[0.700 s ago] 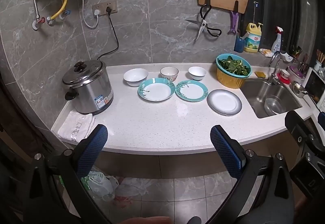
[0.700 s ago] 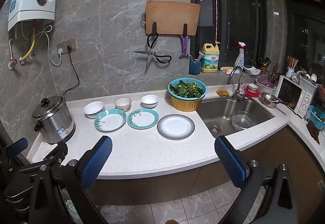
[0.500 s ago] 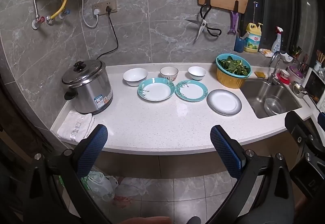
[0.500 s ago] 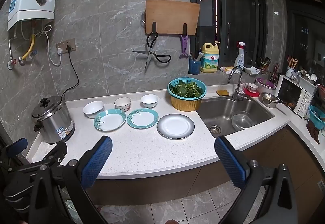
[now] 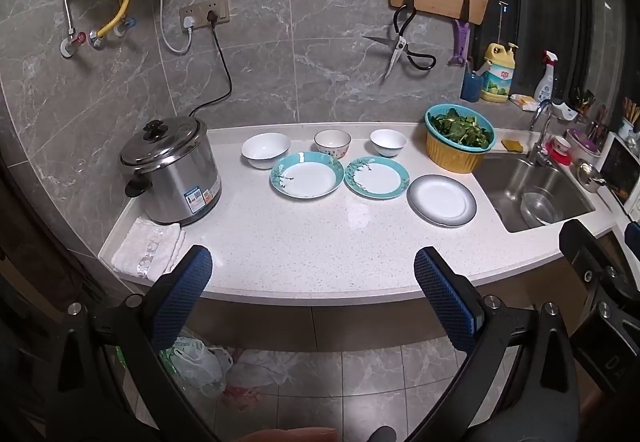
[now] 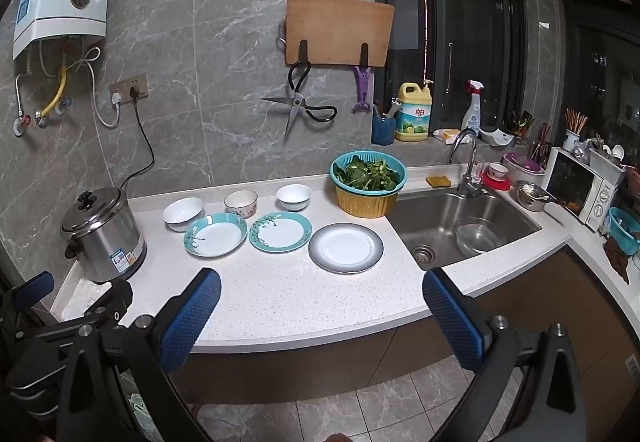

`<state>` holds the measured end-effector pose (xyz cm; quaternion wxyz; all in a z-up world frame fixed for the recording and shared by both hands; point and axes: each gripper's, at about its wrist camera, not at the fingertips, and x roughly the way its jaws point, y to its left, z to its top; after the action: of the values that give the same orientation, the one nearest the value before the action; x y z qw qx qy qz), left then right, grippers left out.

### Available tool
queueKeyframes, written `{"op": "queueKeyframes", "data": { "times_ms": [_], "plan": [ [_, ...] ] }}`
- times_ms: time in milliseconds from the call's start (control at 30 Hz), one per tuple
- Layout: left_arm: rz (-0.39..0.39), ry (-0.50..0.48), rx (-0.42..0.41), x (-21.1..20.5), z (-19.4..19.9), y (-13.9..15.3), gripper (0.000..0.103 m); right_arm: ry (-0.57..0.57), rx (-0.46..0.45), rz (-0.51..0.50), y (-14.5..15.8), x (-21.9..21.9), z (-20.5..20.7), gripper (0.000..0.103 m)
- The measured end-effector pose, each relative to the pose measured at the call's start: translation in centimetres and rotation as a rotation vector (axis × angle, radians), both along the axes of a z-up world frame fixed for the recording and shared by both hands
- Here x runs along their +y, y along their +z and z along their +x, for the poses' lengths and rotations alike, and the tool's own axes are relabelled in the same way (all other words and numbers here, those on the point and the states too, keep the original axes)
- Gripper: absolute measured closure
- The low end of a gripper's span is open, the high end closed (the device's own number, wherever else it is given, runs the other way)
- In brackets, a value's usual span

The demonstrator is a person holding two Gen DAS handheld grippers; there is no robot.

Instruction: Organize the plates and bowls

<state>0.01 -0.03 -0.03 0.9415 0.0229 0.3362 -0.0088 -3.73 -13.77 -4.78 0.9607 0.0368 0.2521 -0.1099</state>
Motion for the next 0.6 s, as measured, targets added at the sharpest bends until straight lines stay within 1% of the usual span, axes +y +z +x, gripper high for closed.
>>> {"op": "queueKeyframes", "data": {
  "times_ms": [600],
  "plan": [
    [0.001, 0.000, 0.003, -0.02, 0.01, -0.02, 0.000, 0.000, 0.004, -0.001, 0.04, 0.00, -0.03, 0.000]
  ]
}}
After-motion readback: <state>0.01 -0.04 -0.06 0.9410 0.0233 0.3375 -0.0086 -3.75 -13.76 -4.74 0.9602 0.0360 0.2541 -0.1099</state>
